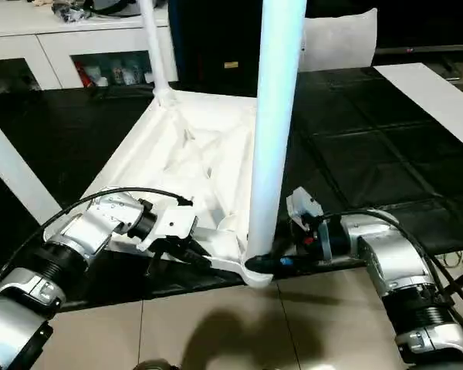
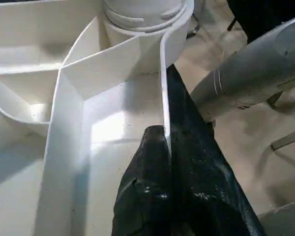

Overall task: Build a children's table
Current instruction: Rotate leg to tighten

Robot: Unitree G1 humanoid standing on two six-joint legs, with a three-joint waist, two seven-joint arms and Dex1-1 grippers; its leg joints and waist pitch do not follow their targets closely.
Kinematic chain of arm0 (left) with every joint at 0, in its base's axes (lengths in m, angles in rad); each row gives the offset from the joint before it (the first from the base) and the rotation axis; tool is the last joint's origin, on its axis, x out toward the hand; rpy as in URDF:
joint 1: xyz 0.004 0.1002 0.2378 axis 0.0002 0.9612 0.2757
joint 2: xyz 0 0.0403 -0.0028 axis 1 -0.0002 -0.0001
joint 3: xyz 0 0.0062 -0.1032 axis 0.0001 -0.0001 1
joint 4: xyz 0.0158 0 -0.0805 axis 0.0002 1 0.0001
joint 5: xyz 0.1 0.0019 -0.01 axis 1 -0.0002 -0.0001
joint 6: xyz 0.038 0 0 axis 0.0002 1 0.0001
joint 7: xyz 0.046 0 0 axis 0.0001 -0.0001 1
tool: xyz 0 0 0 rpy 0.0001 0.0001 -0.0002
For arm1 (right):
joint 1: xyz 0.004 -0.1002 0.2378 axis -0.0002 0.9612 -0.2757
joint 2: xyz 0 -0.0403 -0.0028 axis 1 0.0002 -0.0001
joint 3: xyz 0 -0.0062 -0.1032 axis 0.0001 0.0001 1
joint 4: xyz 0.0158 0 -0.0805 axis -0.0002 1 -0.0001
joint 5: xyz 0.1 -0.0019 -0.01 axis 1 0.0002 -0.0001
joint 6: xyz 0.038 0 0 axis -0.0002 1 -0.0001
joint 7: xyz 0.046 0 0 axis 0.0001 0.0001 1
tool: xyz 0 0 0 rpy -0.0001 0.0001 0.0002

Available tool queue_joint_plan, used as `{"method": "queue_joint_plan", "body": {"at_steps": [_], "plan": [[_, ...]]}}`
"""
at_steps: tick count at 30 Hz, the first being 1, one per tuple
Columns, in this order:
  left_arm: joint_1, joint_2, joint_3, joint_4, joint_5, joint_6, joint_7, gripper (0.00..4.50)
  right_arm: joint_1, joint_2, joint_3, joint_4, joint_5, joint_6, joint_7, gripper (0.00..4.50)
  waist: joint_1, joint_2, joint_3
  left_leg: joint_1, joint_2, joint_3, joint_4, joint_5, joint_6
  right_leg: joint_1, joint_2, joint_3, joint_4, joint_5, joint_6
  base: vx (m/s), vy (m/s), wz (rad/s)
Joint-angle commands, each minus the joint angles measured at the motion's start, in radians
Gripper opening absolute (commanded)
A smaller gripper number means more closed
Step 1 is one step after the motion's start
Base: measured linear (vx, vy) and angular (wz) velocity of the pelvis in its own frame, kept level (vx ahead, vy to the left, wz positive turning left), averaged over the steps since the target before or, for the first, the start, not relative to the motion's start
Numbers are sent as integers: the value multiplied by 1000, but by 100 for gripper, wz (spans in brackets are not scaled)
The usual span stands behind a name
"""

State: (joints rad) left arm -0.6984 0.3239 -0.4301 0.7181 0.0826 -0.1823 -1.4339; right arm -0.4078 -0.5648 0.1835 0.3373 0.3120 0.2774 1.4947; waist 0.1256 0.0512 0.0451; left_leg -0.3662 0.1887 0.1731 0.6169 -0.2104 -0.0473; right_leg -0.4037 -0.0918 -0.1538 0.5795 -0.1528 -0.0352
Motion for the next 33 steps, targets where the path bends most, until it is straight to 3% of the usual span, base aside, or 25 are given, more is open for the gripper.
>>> {"method": "queue_joint_plan", "body": {"at_steps": [1,6,11,12,13,14,15,17,20,25,26,30,31,33], "plan": [[-8,-12,-28,-26,0,-20,-39,0,-12,4,-5,-6,26,28,14,266,-3,-20,-78,5,55,-14,-66,-78,108,65,-79,68,-62,-273,-143,0,0,0],[-3,-26,5,-33,-33,37,-25,0,-5,16,-24,-25,48,71,-8,232,-3,-20,-78,6,55,-13,-66,-78,103,64,-78,68,-61,-265,-146,0,0,0],[-5,-69,70,-33,-44,170,138,0,-40,109,-69,20,-26,106,-313,223,-19,-21,-69,10,47,-14,-71,-126,61,61,-78,60,-81,-396,-109,0,0,0],[-14,-93,93,-25,-39,217,220,0,-68,154,-89,54,-58,124,-446,218,-36,-26,-66,2,38,-15,-71,-135,44,68,-75,53,-87,-457,-76,0,0,0],[-17,-101,99,-23,-37,233,248,0,-78,171,-95,66,-69,130,-495,218,-53,-25,-63,2,34,-16,-70,-153,33,66,-75,46,-98,-500,-57,0,0,0],[-17,-102,100,-23,-37,234,250,0,-80,174,-96,68,-71,132,-503,213,-57,-23,-65,5,34,-17,-69,-158,30,66,-75,44,-100,-509,-52,0,0,0],[-22,-123,114,-21,-37,268,303,0,-104,219,-120,98,-89,150,-626,213,-65,-25,-65,2,32,-17,-69,-158,32,68,-75,43,-102,-506,-48,0,0,0],[-25,-135,122,-21,-39,287,330,0,-112,236,-131,106,-95,157,-669,210,-94,-26,-65,-2,29,-19,-67,-172,36,68,-72,40,-104,-494,-50,0,0,0],[-39,-191,149,-15,-32,342,450,0,-143,311,-181,142,-104,170,-842,210,-111,-24,-69,-3,26,-17,-63,-151,53,66,-69,42,-103,-467,-64,0,0,0],[-51,-267,181,-23,-20,397,606,0,-146,382,-206,162,-146,87,-996,210,-113,-21,-74,-5,35,-17,-62,-100,86,65,-70,52,-85,-343,-113,0,0,0],[-51,-272,176,-24,-14,396,618,0,-143,386,-214,163,-141,73,-996,274,-110,-22,-76,-4,35,-16,-62,-91,96,67,-71,53,-81,-318,-125,0,0,0],[-41,-259,160,-26,4,378,611,0,-118,372,-219,128,-127,74,-960,294,-100,-20,-79,-5,39,-16,-61,-46,129,70,-71,59,-67,-232,-155,0,0,0],[-41,-250,157,-22,8,368,605,0,-107,362,-220,112,-119,64,-935,318,-96,-20,-78,-5,39,-15,-61,-46,136,70,-71,60,-67,-225,-159,0,0,0],[-42,-241,155,-16,12,356,601,0,-97,354,-223,98,-108,56,-914,321,-90,-20,-77,-4,39,-14,-61,-54,138,72,-73,60,-69,-235,-155,0,0,0]]}}
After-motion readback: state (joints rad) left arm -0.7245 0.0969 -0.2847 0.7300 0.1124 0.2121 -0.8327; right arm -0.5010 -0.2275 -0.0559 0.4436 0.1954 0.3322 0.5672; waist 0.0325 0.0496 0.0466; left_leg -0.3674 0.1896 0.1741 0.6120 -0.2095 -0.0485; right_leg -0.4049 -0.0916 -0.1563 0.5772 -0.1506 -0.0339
